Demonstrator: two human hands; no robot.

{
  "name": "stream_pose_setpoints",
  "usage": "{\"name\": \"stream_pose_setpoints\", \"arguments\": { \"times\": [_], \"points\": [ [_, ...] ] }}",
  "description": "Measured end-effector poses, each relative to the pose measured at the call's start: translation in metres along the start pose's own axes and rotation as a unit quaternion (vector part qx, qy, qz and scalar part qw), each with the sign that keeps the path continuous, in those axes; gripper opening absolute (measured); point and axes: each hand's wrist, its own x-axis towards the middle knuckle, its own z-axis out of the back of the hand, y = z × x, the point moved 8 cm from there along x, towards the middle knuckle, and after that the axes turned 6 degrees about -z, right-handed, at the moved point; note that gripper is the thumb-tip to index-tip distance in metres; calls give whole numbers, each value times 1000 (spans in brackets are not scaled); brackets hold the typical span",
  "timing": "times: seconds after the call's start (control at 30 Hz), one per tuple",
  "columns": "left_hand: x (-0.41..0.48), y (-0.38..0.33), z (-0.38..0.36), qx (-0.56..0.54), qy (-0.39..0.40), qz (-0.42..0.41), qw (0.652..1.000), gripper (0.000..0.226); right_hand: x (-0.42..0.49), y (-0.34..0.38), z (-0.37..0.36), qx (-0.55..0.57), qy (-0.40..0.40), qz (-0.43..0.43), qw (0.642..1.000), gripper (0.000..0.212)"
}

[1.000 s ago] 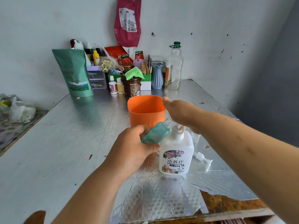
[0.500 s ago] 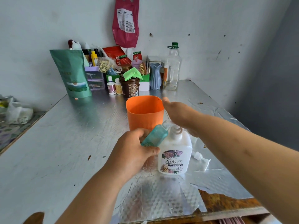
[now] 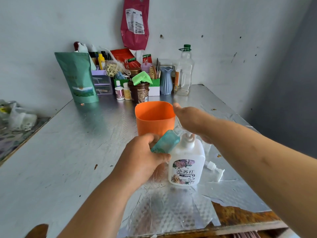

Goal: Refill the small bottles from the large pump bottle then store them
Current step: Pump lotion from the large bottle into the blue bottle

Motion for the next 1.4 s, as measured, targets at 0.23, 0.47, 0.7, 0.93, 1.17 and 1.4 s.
{"name": "stream_pose_setpoints", "arguments": {
  "times": [0.23, 0.47, 0.7, 0.93, 1.17, 1.4],
  "points": [
    [0, 7, -6, -23, 6, -3, 1000, 33, 11, -4, -4, -70, -14, 4, 997, 52],
    [-2, 7, -6, -6, 4, 1, 1000, 31, 10, -10, -7, -22, -8, -30, 999, 48],
    [0, 1, 1, -1, -4, -7, 1000, 26, -1, 7, 4, -20, -12, 16, 1000, 50],
    [2, 3, -2, -18, -1, -4, 1000, 28, 8, -2, 2, 7, -20, -15, 1000, 53],
    [2, 5, -5, -28, 4, -6, 1000, 31, 15, -6, -3, -54, -21, 5, 998, 48],
    [0, 8, -8, -19, 9, 0, 1000, 32, 18, -15, -9, 15, -11, -33, 999, 42]
  ]
}}
